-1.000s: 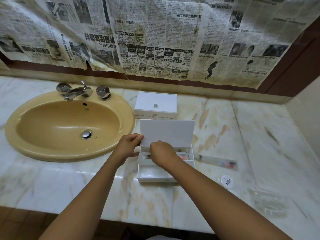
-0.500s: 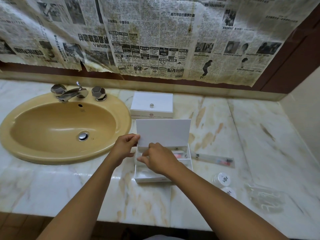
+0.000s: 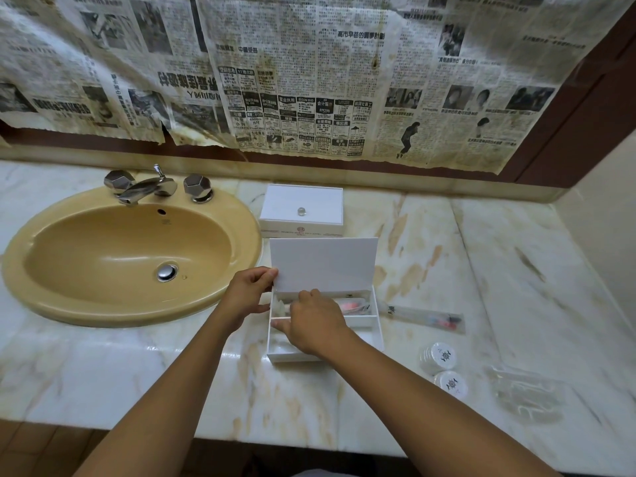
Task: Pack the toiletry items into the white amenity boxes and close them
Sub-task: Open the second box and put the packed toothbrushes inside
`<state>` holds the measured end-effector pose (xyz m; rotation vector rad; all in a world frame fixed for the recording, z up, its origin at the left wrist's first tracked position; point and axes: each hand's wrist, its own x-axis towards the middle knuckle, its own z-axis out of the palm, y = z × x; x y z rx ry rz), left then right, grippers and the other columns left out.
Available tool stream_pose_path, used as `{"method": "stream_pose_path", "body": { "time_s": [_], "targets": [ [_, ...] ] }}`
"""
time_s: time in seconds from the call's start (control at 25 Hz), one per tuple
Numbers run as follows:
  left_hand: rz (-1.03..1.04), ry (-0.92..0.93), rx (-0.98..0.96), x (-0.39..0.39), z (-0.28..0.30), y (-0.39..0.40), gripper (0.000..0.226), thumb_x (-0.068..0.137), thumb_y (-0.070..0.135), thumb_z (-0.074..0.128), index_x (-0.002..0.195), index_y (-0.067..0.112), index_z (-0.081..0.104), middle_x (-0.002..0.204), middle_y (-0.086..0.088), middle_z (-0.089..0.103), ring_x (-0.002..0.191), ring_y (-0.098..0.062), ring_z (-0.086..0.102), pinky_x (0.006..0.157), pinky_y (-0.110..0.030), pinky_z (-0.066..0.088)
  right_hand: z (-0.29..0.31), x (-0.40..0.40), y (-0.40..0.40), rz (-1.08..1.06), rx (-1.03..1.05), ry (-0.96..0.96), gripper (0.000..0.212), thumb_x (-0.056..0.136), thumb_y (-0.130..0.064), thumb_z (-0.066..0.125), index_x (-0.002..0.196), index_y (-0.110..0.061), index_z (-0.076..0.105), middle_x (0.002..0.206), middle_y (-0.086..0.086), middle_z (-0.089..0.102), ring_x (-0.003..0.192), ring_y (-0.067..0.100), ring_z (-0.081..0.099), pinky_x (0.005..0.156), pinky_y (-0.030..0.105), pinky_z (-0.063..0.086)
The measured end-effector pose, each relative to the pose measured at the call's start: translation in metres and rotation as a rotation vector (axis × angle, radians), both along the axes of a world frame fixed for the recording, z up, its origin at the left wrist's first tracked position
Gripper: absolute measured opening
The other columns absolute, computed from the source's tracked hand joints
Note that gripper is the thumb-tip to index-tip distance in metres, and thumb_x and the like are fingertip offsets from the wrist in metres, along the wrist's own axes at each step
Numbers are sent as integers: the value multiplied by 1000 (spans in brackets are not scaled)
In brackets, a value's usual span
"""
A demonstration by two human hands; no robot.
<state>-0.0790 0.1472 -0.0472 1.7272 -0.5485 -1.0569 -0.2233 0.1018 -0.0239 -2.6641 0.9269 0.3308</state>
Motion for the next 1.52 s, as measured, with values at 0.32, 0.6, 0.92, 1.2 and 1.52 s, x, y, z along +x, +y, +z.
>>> {"method": "stream_pose_path", "body": {
  "time_s": [0.32,0.6,0.92,1.2,1.52],
  "targets": [
    [-2,-4,-10,1,-2,1,25,98,30,56,99,9,70,98,-6,71,94,-15,68,76,-44,58,-5,-7,0,-82,195,-65,68,95,-63,24,116,-11,62,123,8,58,115,26,51,87,40,43],
    [8,-4,5,-1,0,1,22,100,28,55,93,14,70,97,-7,68,88,-12,67,61,-29,55,19,-31,-37,-236,146,-316,37,94,-45,48,107,-17,69,109,2,66,101,22,59,82,33,47],
    [14,-9,10,-2,2,0,22,100,26,53,99,11,68,97,-5,67,87,-10,66,61,-28,54,17,-76,-85,-622,33,-548,20,88,-17,49,79,-8,64,77,5,66,69,22,61,62,31,50],
    [17,-8,20,0,0,-1,24,100,28,54,102,9,69,100,-6,68,92,-14,67,65,-31,56,-32,-102,-97,-662,107,-195,39,87,-3,47,122,-15,60,125,7,58,113,27,54,94,37,44],
    [15,-8,25,0,1,-1,21,100,28,54,97,14,70,98,-3,69,87,-8,67,59,-26,55,-41,-109,-94,-558,63,13,35,83,-7,55,115,-18,61,118,4,54,110,26,52,89,37,42]
  ]
}}
